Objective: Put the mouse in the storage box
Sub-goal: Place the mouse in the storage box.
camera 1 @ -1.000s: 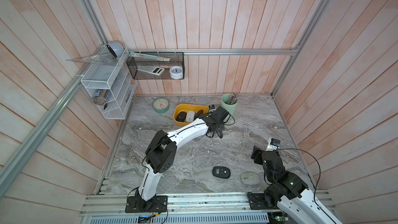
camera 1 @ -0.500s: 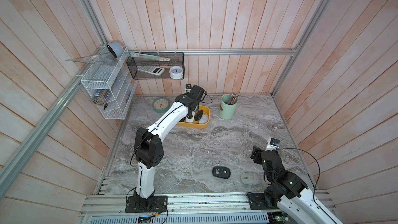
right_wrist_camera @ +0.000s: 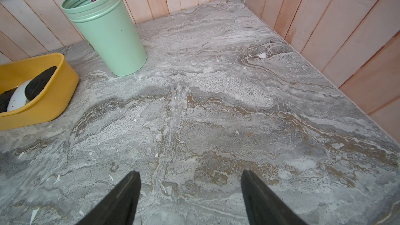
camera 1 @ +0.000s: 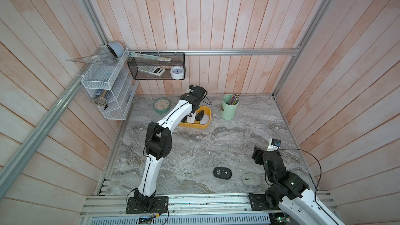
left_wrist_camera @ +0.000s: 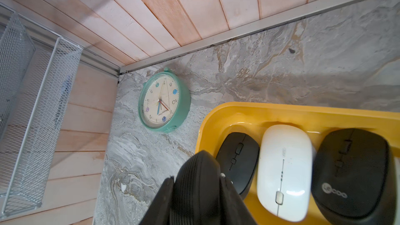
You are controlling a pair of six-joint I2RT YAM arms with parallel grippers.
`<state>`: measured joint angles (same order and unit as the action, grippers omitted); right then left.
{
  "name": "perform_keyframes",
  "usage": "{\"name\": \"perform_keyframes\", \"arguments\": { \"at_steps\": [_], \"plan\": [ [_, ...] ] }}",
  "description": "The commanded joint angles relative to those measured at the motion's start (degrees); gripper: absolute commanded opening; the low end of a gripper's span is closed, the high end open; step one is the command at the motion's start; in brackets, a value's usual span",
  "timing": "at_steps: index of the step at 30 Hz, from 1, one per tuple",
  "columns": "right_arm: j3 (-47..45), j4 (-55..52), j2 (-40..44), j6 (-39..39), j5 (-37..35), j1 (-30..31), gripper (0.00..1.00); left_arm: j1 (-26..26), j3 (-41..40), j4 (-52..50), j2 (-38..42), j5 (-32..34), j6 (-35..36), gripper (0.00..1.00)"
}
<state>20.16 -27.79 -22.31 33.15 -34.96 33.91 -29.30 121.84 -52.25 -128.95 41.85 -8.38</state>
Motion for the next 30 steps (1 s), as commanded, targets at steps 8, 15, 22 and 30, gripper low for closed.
{"name": "perform_keyframes", "arguments": {
  "at_steps": [8,15,22,30],
  "plan": [
    [-0.65,1.22,-0.16,-0.27,-0.11,-0.25,0.79,-0.05,2.12,6.08,-4.81,5.92,10.67,0.13],
    [-0.65,1.31,-0.16,-0.27,0.11,-0.3,0.79,0.05,1.9,8.11,-7.41,6.8,13.57,0.13],
    [-0.61,1.32,-0.19,-0.27,0.07,-0.25,0.79,0.04,2.28,8.21,-10.52,6.81,14.43,0.16],
    [-0.71,1.36,-0.26,-0.36,0.06,-0.25,0.79,-0.3,3.74,5.72,-12.95,4.64,12.45,0.37]
  ]
}}
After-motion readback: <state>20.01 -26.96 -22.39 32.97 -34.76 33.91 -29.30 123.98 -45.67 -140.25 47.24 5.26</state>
